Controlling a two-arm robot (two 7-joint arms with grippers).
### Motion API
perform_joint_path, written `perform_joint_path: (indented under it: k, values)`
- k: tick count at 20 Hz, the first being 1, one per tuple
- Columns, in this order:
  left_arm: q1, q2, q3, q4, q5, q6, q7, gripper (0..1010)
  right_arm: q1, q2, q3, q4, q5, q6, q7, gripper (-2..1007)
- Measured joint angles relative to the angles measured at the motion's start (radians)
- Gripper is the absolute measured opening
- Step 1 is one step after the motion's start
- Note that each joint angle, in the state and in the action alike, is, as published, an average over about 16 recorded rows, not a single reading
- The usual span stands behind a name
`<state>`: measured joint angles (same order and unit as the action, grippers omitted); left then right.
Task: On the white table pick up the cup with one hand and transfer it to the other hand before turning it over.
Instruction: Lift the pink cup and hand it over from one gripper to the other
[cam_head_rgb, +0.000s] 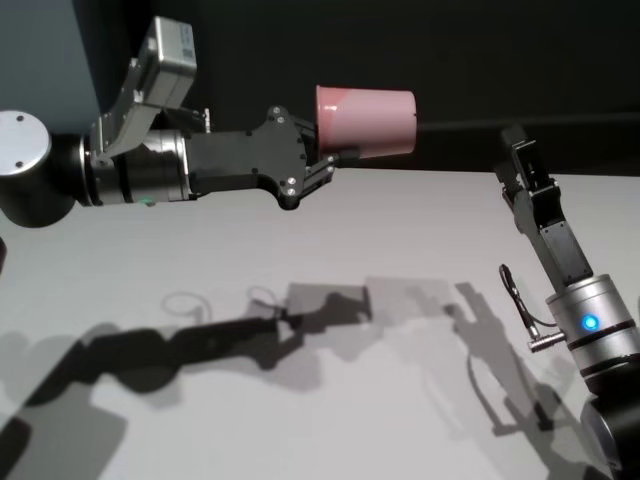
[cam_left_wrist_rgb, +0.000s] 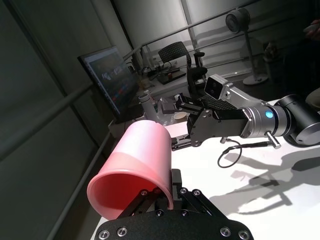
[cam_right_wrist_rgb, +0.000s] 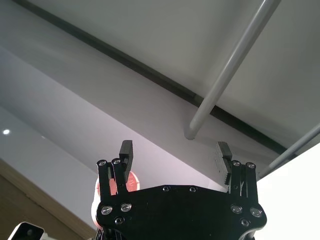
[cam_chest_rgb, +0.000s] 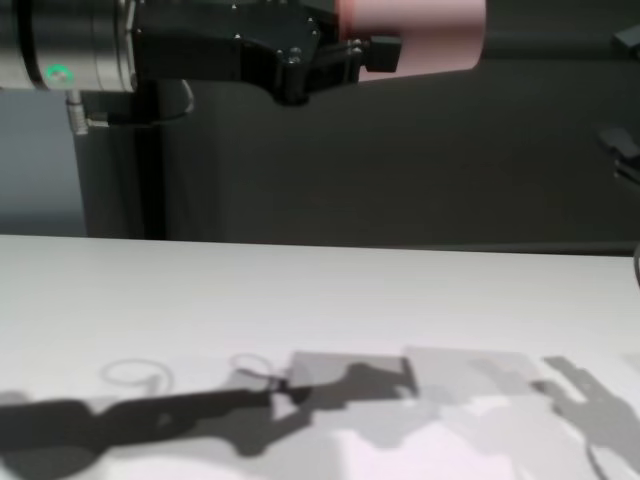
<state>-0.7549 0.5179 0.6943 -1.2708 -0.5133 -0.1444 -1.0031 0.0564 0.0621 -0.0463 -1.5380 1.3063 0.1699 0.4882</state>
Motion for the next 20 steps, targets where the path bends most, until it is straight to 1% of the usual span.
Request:
perform_joint_path:
  k: [11,20]
  values:
    - [0.0,0.0,0.0,0.0,0.0,0.0,0.0,50,0.051,-0.008,-0.067,0.037,0.038,0.027,0.029,1002]
    - [0.0,0.0,0.0,0.0,0.0,0.0,0.0,50,0.081,-0.005,-0.107,0.053,0.053,0.031,0.039,1002]
